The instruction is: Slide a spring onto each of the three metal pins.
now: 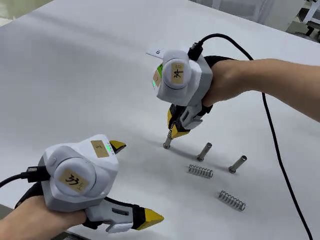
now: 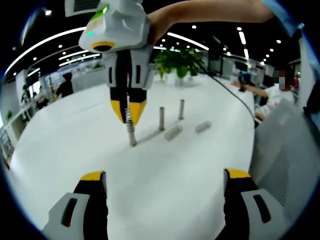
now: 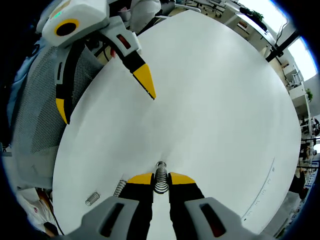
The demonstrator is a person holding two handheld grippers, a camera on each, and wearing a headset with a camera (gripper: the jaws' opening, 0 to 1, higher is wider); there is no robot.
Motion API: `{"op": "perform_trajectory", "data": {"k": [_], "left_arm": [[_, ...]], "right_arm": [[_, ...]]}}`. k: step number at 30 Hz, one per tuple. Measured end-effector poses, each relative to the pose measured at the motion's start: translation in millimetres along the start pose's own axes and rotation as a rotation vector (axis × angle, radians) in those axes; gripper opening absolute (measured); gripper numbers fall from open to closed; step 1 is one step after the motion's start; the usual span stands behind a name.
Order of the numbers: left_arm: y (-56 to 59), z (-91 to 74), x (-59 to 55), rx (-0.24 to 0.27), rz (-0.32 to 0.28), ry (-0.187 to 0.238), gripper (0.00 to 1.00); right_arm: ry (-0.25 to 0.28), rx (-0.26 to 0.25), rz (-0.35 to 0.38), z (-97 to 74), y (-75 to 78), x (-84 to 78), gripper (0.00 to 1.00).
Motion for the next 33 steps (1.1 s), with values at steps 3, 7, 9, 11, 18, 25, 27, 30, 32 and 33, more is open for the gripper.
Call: {"op": "perform_trajectory", "data": {"k": [3,7,9,11,18,25,27,30,32,33], "left_arm": [[0.1,0.8,-0.6,0.001,-0.006,0.003,0.99],[-0.1,0.7,-0.6,0.004,-0.017,0.007,1.0],[0.3,0.9,-1.3,0.002,-0.016,0.003,1.0],[1.3,1.2,-2.0,-0.002,-0.017,0.0,1.0],[5.3,2.7,-5.9,-0.013,-0.022,-0.009,1.0],[6.6,3.9,-7.4,-0.014,-0.024,-0.015,1.0],[7.1,4.6,-7.1,-0.017,-0.021,-0.015,1.0],[7.0,5.0,-5.7,-0.017,-0.025,-0.01,1.0],[7.0,5.1,-5.1,-0.018,-0.023,-0.009,1.0],[6.9,5.0,-4.7,-0.018,-0.022,-0.009,1.0]], "right_arm": [[-0.017,0.004,-0.002,5.4,-0.2,-1.7,0.13],[-0.019,0.001,-0.003,10.6,-1.1,-1.6,0.13],[-0.024,0.002,0.004,14.6,-1.4,-2.0,0.13],[-0.029,0.002,0.004,18.5,-1.5,-2.6,0.13],[-0.042,0.001,0.017,30.1,0.9,-5.4,0.13],[-0.027,-0.01,0.015,32.1,1.0,-4.1,0.13],[-0.029,-0.008,0.008,32.7,0.0,-4.2,0.13],[-0.023,-0.006,0.014,32.7,-0.7,-3.1,0.13],[-0.024,-0.006,0.012,32.7,-1.1,-3.3,0.13],[-0.023,-0.006,0.01,32.6,-1.3,-3.3,0.13]]}}
Point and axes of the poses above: the centre of the closed fingertips' face, and the gripper's own axes: z roughly forward along the fingers, y roughly to its right, x roughly out of its top, the point moved 5 cm from there along -z, roughly backward along the fingers, and after that the axes turned 11 degrees about z, right-handed, at the moved point
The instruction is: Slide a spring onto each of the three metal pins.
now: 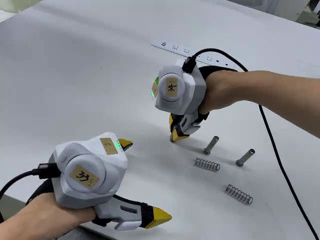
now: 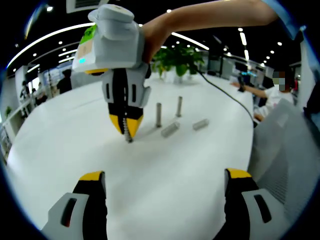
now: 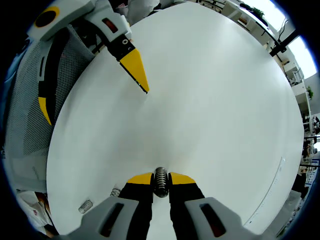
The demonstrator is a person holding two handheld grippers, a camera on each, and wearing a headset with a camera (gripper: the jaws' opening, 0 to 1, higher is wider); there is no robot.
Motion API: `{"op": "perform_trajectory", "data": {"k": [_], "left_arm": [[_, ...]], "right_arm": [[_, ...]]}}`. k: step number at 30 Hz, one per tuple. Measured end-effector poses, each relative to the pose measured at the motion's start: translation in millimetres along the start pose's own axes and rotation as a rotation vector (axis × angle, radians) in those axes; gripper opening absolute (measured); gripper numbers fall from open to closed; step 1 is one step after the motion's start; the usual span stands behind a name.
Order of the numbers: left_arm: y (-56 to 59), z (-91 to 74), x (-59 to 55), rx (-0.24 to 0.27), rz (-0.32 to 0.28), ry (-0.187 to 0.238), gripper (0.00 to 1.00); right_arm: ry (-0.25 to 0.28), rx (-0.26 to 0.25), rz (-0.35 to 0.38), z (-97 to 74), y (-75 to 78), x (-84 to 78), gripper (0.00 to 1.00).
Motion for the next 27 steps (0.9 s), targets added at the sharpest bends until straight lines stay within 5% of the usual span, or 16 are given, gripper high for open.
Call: {"op": "perform_trajectory", "data": {"k": [14,21,27], "left_arm": [[1.2,-1.2,1.4,0.004,-0.001,0.006,0.99],[0.6,-1.1,1.7,0.003,-0.009,0.009,0.99],[0.1,-1.3,4.3,0.002,-0.02,0.019,0.99]], "right_arm": [[0.014,0.009,0.002,1.8,-0.8,0.9,0.2],[0.041,0.009,0.013,3.4,0.8,-0.2,0.36],[0.106,-0.028,-0.02,1.5,0.9,-4.2,0.63]]}}
Point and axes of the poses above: the centre of the closed fingertips' face, and the gripper's own axes: z roughly forward along the fingers, y roughly to its right, x roughly out of its top, the point moved 5 cm from there along -z, roughly backward along the fingers, and after that the axes turned 11 degrees about z, right-handed, at the moved point
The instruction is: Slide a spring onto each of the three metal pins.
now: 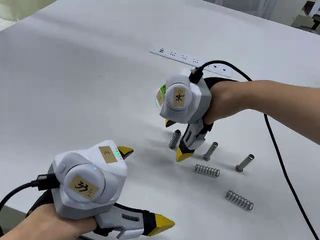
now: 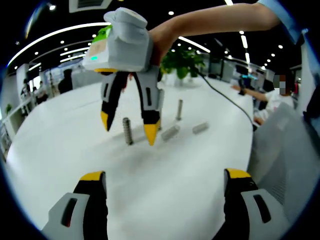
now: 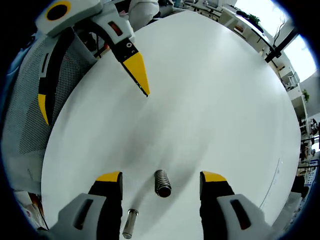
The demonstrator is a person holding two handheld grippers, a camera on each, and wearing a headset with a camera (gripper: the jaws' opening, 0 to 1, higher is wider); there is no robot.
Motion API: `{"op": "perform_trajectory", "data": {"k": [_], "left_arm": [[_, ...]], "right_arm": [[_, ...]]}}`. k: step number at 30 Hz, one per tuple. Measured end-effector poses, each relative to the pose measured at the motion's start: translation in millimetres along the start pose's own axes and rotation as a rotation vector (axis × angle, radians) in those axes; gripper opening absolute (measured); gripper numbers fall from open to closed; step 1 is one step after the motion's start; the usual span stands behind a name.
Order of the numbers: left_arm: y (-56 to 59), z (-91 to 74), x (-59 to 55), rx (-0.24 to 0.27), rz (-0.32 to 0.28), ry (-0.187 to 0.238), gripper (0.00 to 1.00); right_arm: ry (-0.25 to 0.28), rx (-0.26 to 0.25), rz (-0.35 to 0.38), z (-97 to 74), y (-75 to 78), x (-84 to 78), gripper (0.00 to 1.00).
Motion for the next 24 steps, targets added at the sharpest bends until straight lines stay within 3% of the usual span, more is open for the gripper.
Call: {"op": "perform_trajectory", "data": {"k": [3,6,9,13,17,20,24], "left_arm": [[-0.7,0.2,1.2,0.002,-0.015,0.006,0.98],[-1.7,-0.3,3.9,0.008,-0.012,0.009,0.99],[-3.0,-0.4,6.1,0.01,-0.015,0.015,0.99],[-4.8,-1.5,8.1,0.015,-0.021,0.018,0.98],[-6.8,-4.5,10.2,0.025,-0.036,0.026,0.99],[-6.3,-7.5,13.0,0.028,-0.028,0.026,0.98],[-6.2,-8.3,14.4,0.03,-0.02,0.025,0.98]], "right_arm": [[0.045,-0.009,0.029,-1.0,-2.2,-0.7,0.68],[0.071,-0.023,0.047,-2.2,-4.2,-3.9,0.82],[0.118,-0.042,0.079,-3.8,-6.8,-5.1,0.85],[0.169,-0.08,0.133,-6.0,-8.9,-9.7,0.95],[0.215,-0.099,0.195,-11.1,-13.0,-12.5,0.99],[0.306,-0.123,0.278,-18.8,-15.9,-12.0,0.99],[0.367,-0.152,0.336,-27.7,-20.3,-16.3,0.99]]}}
Point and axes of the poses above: the centre of the closed fingertips' face, and the gripper's own axes: z roughly forward along the fingers, y roughly to its right, x roughly out of its top, the point moved 5 cm from there along -z, roughly backward along the fingers, and after that the axes turned 11 degrees about z, right-handed, at the moved point
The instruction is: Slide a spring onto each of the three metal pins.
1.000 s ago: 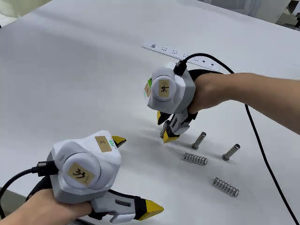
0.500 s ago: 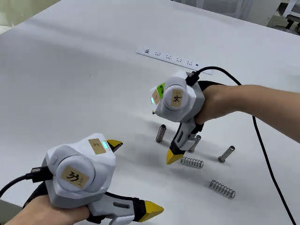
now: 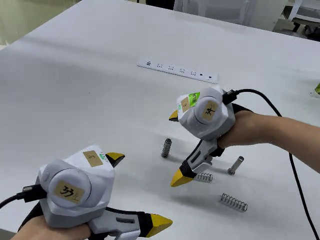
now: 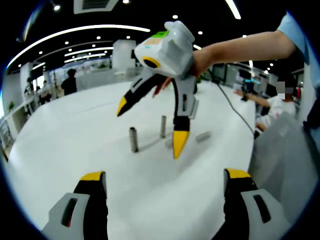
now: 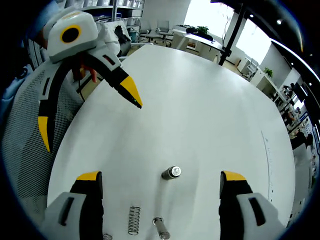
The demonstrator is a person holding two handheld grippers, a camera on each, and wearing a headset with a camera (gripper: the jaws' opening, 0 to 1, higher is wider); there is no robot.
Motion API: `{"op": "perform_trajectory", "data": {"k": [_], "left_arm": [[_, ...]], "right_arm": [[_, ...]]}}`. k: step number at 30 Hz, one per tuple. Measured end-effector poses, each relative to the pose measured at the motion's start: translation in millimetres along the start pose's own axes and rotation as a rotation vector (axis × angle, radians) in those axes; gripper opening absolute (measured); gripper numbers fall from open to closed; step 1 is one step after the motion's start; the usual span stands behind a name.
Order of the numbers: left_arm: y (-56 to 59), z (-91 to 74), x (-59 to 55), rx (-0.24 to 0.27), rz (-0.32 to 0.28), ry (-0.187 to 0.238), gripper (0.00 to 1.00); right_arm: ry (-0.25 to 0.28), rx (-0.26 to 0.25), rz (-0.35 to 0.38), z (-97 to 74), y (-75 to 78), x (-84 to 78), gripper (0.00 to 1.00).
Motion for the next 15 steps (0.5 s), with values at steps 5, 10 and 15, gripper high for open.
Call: {"op": "perform_trajectory", "data": {"k": [5,10,15], "left_arm": [[2.5,-0.5,3.4,-0.001,0.008,0.001,0.98],[5.2,-1.1,7.4,-0.006,0.013,0.006,0.98],[5.0,-2.7,8.6,-0.012,0.019,-0.002,0.98]], "right_arm": [[0.046,-0.039,0.046,-16.3,-4.1,-7.0,0.99],[0.089,-0.072,0.1,-33.8,-9.6,-20.9,0.99],[0.115,-0.106,0.142,-51.4,-19.5,-39.9,0.99]]}}
Point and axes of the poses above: the centre of the closed fingertips' face, and the gripper's own axes: z roughly forward along the fingers, y roughly to its right, x roughly out of its top, the point moved 5 cm from there along -z, roughly backward along the fingers, and after that the axes turned 11 degrees about z, right-handed, at the moved point
